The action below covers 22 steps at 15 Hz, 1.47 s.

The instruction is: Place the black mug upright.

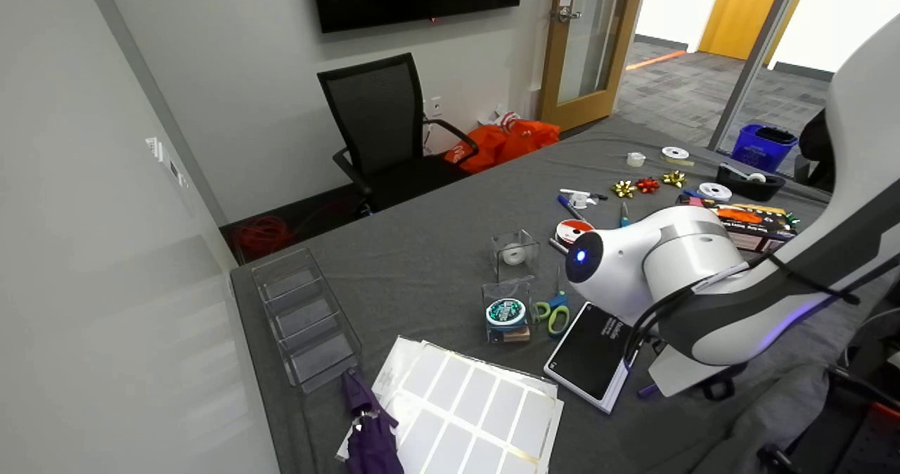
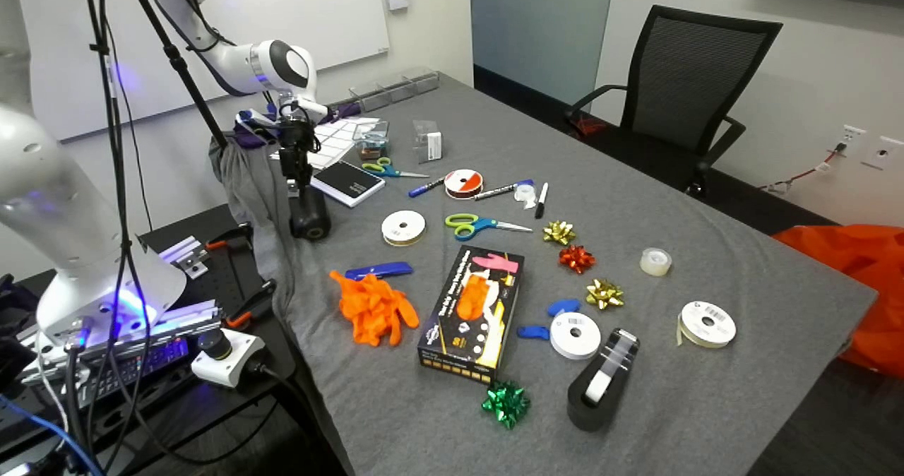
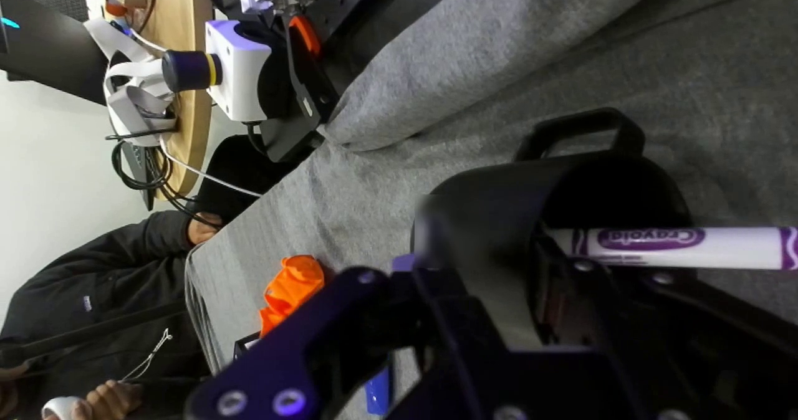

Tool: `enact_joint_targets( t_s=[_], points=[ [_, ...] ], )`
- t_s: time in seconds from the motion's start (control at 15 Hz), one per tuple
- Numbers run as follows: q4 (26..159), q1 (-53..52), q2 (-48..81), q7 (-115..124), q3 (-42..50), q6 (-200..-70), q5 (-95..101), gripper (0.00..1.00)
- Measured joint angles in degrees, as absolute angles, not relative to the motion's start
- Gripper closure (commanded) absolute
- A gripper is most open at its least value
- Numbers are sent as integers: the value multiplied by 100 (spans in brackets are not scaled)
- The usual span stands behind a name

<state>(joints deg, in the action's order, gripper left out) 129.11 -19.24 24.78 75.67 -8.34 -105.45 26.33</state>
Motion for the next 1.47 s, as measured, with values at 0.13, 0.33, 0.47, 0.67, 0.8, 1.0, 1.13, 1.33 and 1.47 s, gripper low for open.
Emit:
enact_joint_targets(
  t_s=[0.13,0.33,0.47,0.67,0.8,1.0,1.13,1.33,1.47],
  points=[
    [12894,-1924,2478,7577,-829,-10533,2633,100],
    [12858,-1924,2445,7592,-814,-10337,2646,99],
    [12825,-1924,2421,7592,-800,-10262,2649,99],
    [12805,-1924,2421,7569,-800,-10266,2651,98],
    [12807,-1924,2400,7482,-801,-10281,2655,98],
    [12830,-1919,2195,7192,-812,-10319,2637,98],
    [12846,-1910,1951,6955,-834,-10325,2587,98],
    [12852,-1898,1580,6612,-879,-10487,2231,98],
    [12858,-1869,1425,6396,-884,-10818,1904,98]
  ],
)
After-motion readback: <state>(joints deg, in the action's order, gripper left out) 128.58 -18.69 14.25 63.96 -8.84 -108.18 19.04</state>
